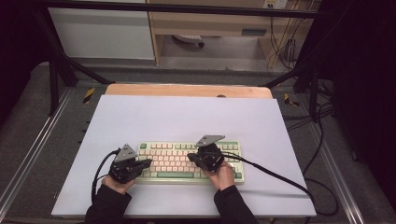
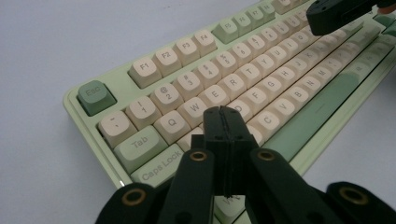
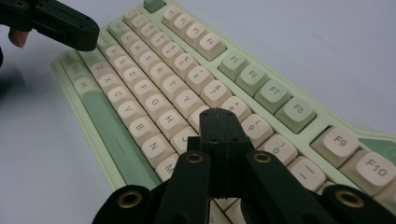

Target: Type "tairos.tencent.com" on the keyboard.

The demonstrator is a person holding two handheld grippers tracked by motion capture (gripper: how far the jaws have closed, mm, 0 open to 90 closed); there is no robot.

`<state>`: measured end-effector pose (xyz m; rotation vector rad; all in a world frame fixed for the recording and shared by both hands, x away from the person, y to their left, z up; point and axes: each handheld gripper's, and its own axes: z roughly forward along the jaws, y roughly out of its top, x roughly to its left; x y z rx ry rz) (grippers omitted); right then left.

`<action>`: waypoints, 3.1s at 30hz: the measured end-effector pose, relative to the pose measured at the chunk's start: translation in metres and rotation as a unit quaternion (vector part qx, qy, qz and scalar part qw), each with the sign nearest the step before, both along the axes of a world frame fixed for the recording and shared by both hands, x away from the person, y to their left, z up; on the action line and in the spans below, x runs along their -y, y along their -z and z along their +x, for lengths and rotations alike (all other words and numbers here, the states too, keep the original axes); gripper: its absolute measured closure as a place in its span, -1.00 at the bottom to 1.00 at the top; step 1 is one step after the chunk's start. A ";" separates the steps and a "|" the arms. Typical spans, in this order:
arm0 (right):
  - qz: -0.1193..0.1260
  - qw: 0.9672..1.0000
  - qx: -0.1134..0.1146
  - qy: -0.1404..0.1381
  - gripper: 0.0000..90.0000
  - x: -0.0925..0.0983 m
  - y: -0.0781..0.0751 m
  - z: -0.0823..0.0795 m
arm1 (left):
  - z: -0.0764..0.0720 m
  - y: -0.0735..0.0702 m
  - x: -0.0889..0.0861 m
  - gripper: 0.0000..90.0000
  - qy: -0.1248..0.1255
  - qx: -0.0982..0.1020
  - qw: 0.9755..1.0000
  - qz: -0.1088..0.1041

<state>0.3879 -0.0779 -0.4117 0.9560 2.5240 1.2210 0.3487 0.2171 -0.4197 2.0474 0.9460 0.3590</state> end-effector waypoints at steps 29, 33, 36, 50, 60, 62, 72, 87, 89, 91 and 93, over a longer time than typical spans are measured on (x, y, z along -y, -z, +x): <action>0.016 1.000 -0.007 0.025 1.00 0.065 0.001 -0.027 | 0.016 -0.012 0.035 1.00 0.016 0.004 1.000 0.017; 0.017 1.000 -0.004 0.026 1.00 0.069 0.002 -0.029 | 0.022 -0.010 0.046 1.00 0.019 0.002 1.000 0.020; 0.017 0.999 -0.005 0.027 1.00 0.070 0.002 -0.030 | 0.026 -0.006 0.050 1.00 0.019 -0.002 1.000 0.020; 0.025 0.999 -0.003 0.025 1.00 0.073 0.002 -0.032 | 0.030 0.008 0.055 1.00 0.019 -0.005 0.999 0.031; 0.024 0.999 -0.006 0.024 1.00 0.072 0.004 -0.031 | 0.026 0.007 0.051 1.00 0.021 -0.001 0.999 0.027; 0.025 0.999 -0.008 0.024 1.00 0.071 0.004 -0.031 | 0.024 0.006 0.049 1.00 0.022 0.001 0.999 0.025; 0.034 0.999 -0.008 0.025 1.00 0.071 0.003 -0.031 | 0.011 -0.003 0.032 1.00 0.019 0.005 1.000 0.003; 0.040 0.999 -0.016 0.025 1.00 0.061 0.003 -0.024 | -0.003 -0.002 0.007 1.00 0.010 0.005 1.000 -0.006; 0.037 0.999 -0.015 0.025 1.00 0.058 0.003 -0.023 | -0.004 -0.001 0.005 1.00 0.009 0.004 1.000 -0.005; 0.039 0.999 -0.014 0.024 1.00 0.055 0.002 -0.021 | -0.004 0.000 0.003 1.00 0.007 0.003 1.000 -0.005; 0.040 0.999 -0.015 0.023 1.00 0.052 0.002 -0.020 | -0.005 0.000 0.000 1.00 0.005 0.002 1.000 -0.007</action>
